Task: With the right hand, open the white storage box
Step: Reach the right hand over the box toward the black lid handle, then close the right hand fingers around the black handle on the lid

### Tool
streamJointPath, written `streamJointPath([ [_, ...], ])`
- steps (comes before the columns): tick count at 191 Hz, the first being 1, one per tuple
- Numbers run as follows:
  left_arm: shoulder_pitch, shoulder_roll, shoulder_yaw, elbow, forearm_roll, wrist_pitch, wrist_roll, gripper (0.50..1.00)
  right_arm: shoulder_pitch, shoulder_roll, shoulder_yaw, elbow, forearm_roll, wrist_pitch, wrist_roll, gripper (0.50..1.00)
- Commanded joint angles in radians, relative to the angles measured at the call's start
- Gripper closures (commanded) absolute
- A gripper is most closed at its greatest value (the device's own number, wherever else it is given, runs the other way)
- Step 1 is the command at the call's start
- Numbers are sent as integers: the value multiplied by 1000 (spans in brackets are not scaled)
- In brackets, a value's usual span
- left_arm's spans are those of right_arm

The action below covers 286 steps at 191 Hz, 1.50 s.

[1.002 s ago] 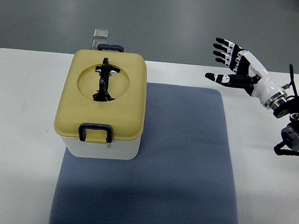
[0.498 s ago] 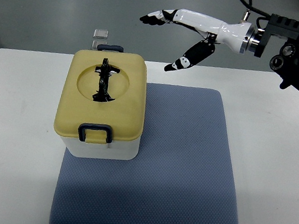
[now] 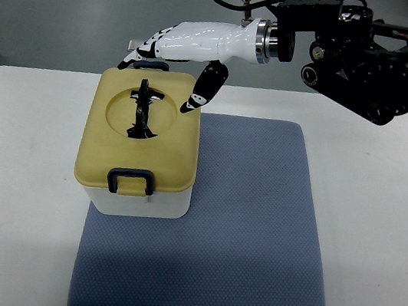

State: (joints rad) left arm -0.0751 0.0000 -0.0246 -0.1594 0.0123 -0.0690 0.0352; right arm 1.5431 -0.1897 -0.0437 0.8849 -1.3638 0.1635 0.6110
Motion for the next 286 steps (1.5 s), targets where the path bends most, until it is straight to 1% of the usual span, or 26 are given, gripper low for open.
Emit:
streamJointPath([
  [1,0,0,-1,0,0,0,0,500,15,30,-5,-12,-6,-12,0,587],
  [36,0,0,-1,0,0,0,0,500,37,58,-42,-21,-9,-22,0,593],
  [62,0,0,-1,1,0,0,0,500,48,84,-79,-55,-54,-67,0,599],
  [77,0,0,-1,1,0,0,0,500,48,91,-84,-64,-70,-68,0,609],
  [111,0,0,0,1,0,0,0,500,58,96,-116,-64,-78,-68,0,646],
  [142,0,0,0,1,0,0,0,500,58,99,-127,-64,-93,-68,0,697],
  [154,0,0,0,1,0,0,0,500,57,99,-133,-64,-100,-70,0,705],
  [173,0,0,2,1,0,0,0,500,57,99,-145,-64,-100,-88,0,732],
  [192,0,0,2,3,0,0,0,500,57,107,-145,-64,-100,-93,0,742],
  [203,0,0,2,3,0,0,0,500,57,111,-147,-64,-100,-98,0,764],
  [219,0,0,2,3,0,0,0,500,58,111,-147,-64,-100,-102,0,783],
  [226,0,0,2,3,0,0,0,500,58,111,-147,-64,-100,-104,0,801],
  [240,0,0,2,3,0,0,0,500,58,113,-147,-64,-100,-104,0,814],
  [245,0,0,2,1,0,0,0,500,60,111,-147,-64,-100,-104,0,826],
  [256,0,0,2,1,0,0,0,500,61,111,-147,-64,-100,-107,0,826],
  [286,0,0,2,3,0,0,0,500,75,110,-147,-64,-100,-119,0,850],
])
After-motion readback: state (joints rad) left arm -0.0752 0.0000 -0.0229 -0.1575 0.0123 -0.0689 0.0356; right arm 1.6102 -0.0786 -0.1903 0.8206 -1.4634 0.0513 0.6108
